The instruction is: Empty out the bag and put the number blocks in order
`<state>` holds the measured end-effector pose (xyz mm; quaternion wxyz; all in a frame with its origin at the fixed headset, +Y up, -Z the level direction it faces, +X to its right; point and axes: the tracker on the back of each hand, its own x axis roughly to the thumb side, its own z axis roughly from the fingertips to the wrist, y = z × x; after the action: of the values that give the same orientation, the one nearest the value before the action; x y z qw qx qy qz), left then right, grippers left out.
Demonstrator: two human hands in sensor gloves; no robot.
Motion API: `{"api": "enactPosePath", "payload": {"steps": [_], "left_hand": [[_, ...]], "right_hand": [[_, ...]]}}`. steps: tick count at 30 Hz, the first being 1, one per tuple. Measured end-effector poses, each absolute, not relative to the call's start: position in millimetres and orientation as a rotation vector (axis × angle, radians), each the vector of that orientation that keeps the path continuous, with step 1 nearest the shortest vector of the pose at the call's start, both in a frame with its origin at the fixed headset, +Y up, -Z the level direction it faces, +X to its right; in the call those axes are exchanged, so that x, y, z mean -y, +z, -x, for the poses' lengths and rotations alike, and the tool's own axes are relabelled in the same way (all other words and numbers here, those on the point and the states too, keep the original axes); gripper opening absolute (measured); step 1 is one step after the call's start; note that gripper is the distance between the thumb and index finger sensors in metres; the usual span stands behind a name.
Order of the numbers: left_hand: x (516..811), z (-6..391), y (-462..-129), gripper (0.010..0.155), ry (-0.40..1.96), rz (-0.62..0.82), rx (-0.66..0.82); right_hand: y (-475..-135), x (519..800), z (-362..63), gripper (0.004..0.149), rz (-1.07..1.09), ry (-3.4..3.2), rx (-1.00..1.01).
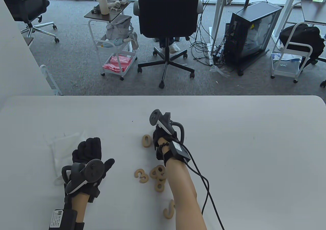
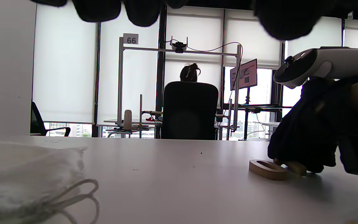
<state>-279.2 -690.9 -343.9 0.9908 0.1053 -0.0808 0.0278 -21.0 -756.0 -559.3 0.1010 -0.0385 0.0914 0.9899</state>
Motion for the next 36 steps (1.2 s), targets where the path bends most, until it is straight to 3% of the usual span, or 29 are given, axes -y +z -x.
{"api": "enactPosePath", "payload": {"steps": [19, 26, 32, 36], "left_hand": [[690.1, 279.6, -344.1, 0.094, 0.050, -0.201, 0.160], [690.1, 280.3, -343.4, 0.094, 0.050, -0.206, 0.162], [689.7, 280.4, -342.9, 0.093, 0.050, -0.208, 0.167], [689.2, 279.4, -341.9, 0.093, 0.046, -0.213, 0.174]], "right_hand": [[-559.9, 758.7, 23.4, 0.049, 0.015, 2.973, -0.276], [-553.0, 741.1, 15.8, 0.052, -0.013, 3.010, -0.229], [-519.0, 705.6, 1.6, 0.054, -0.204, 2.956, -0.119], [-474.7, 683.0, -13.0, 0.055, -0.362, 2.929, -0.036]]}}
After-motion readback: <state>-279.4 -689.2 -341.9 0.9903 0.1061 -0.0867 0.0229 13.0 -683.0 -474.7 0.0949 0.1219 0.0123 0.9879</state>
